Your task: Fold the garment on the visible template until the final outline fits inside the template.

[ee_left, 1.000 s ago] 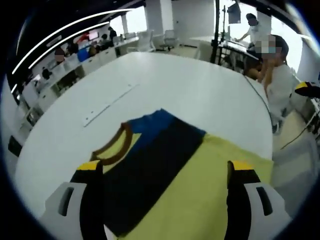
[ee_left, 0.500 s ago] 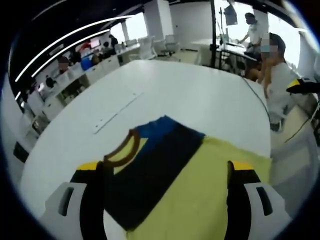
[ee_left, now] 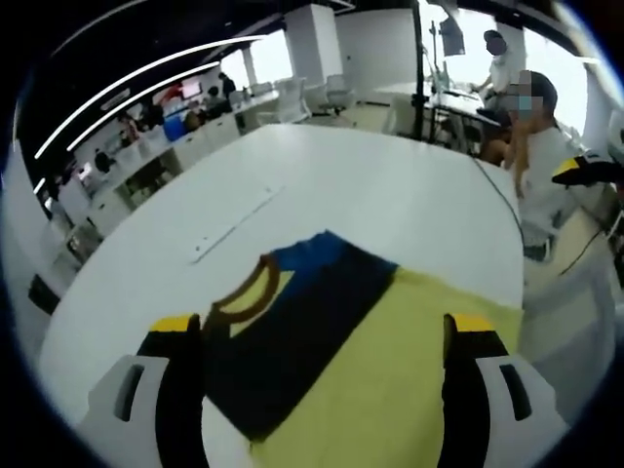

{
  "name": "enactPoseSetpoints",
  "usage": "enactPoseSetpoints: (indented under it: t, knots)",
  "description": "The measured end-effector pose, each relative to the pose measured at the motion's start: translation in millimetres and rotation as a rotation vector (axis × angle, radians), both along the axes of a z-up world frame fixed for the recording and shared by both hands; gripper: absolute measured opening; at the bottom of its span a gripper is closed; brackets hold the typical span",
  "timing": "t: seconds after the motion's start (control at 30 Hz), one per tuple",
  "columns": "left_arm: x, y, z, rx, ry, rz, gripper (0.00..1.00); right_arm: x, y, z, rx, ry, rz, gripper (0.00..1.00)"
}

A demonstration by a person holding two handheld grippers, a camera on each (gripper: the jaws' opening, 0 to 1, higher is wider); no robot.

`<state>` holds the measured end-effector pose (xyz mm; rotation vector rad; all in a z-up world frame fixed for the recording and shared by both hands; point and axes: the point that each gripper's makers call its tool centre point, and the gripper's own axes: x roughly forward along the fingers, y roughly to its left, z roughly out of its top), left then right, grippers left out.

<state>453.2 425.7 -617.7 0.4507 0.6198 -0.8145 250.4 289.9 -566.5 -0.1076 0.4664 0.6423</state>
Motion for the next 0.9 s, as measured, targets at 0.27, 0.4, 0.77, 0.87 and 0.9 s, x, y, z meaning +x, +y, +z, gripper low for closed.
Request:
enactPoseSetpoints:
  t: [0.27, 0.4, 0.77, 0.87, 0.9]
  knots:
    - [-14.2, 9, 6.6, -0.010, 0.011, 0.003, 1.00, 4, 3, 3.7, -0.014, -0.016, 0.000, 1.00]
    - [-18.5, 17, 11.2, -0.013, 0.007, 0.011, 1.00, 5, 4, 4.7, -0.014, -0.020, 0.000, 1.00]
    - [-35.3, 39, 26.9, -0.035, -0.015, 0.042, 1.00, 8, 9, 9.6, -0.012, -0.037, 0.004, 1.00]
    - [-40.4, 41, 33.3, -0.056, -0.025, 0.048, 1.00, 10, 10, 11.3, -0.019, -0.042, 0.009, 1.00]
    - [-42.5, 42, 34.9, -0.064, -0.023, 0.049, 1.00, 10, 10, 11.4, -0.029, -0.042, 0.012, 1.00]
